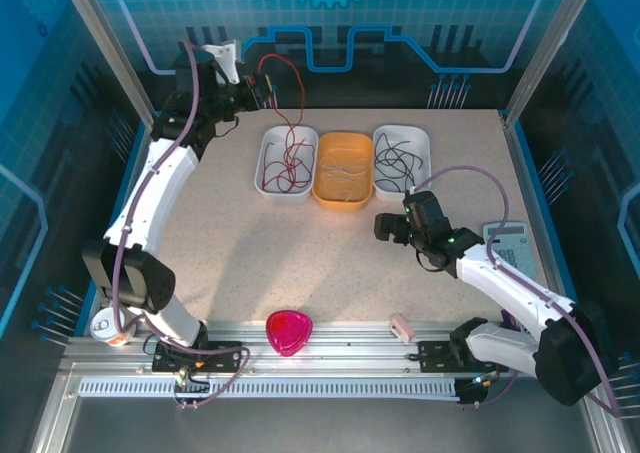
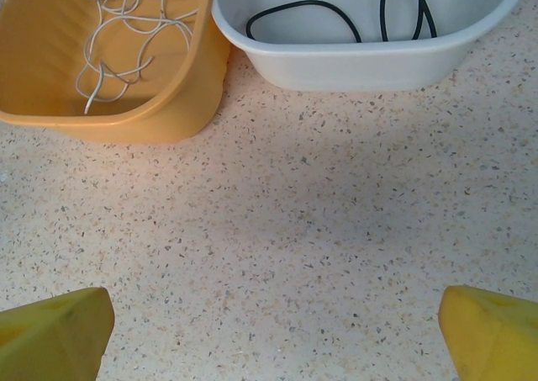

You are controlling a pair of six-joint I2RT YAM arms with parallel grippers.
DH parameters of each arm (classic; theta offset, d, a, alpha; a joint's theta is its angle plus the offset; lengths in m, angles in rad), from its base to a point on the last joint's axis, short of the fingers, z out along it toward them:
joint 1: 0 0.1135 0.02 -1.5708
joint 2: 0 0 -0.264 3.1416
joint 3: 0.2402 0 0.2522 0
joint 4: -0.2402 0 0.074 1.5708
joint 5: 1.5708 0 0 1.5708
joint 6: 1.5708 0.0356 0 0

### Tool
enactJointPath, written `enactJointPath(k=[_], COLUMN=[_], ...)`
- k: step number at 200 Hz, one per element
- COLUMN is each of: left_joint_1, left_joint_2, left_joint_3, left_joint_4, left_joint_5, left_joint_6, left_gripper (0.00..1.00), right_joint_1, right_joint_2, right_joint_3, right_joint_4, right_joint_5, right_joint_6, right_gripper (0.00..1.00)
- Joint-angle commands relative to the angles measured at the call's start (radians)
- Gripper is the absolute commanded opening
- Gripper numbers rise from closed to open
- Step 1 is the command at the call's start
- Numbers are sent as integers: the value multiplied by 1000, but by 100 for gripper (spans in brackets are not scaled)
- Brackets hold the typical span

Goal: Untangle the cables

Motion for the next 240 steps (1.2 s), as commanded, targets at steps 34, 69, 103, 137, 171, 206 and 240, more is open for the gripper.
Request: enactJointPath(k=[34,69,103,137,171,206,240], left_joint_1=[27,35,37,37,34,10,-35], left_joint_2=[96,151,191,218,229,243,284], left_joint_3=[94,117,117,106,73,33,20], left_joint_4=[-27,-59,-88,-115,-122,-109,-92], left_joint_5=[-17,-47,-101,-196,-284,-401,-440], left_joint_6=[49,70,98,106,83,67,57], left_gripper=[0,0,0,0,0,0,0], right_joint_1=[-21,-22,-22,-22,-23,-22,-22], right_joint_2=[-25,-25,-25,-21,-11,5,5], right_joint_3=[-1,4,13,21,27,35,32], right_joint_4=[-25,-33,-43,-45,-44,-45,-41], right_joint_5=[6,-1,0,-3,-8,-15,-21], right_joint_6=[18,25,26,28,31,33,42], right_gripper=[100,100,100,100,100,100,100])
